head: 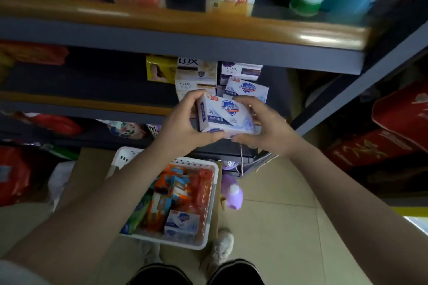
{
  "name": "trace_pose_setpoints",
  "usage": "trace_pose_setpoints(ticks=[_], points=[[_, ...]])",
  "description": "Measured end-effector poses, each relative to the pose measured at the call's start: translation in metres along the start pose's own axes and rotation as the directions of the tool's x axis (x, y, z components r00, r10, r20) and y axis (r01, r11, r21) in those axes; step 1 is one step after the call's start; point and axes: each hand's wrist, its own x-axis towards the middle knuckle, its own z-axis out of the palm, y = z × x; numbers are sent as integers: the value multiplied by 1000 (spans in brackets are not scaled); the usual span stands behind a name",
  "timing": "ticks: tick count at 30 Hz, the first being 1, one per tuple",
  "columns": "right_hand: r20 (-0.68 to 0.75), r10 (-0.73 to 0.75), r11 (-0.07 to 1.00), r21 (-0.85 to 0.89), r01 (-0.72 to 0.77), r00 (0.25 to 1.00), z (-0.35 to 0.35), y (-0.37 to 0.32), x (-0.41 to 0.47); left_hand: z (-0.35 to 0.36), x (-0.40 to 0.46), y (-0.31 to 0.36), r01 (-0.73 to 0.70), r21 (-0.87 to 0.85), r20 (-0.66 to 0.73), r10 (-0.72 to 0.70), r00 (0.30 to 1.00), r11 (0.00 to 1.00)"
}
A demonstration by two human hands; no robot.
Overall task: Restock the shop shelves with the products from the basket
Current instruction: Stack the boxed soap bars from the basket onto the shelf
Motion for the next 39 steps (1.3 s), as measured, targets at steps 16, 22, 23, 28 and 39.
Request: trace_pose_setpoints(ticks=[16,22,23,28,39], points=[[-487,186,793,-438,-423,853,1,28,36,-13,-36,-91,79,565,202,-231,952,821],[-430,-47,842,-503,-196,902,83,17,-23,-13,-54,-107,38,552,314,-250,916,833],[-272,42,882,-442,-163,961,107,18,-34,-12,-59,-112,43,552,342,-273,899,833],[299,459,829,-483,-282,837,221,28,-62,-7,-95,-161,-10,546,461,-291,838,838],[332,515,729,-655,-200,791,329,68,-60,-26,-123,-242,11,528,507,-325,798,849]])
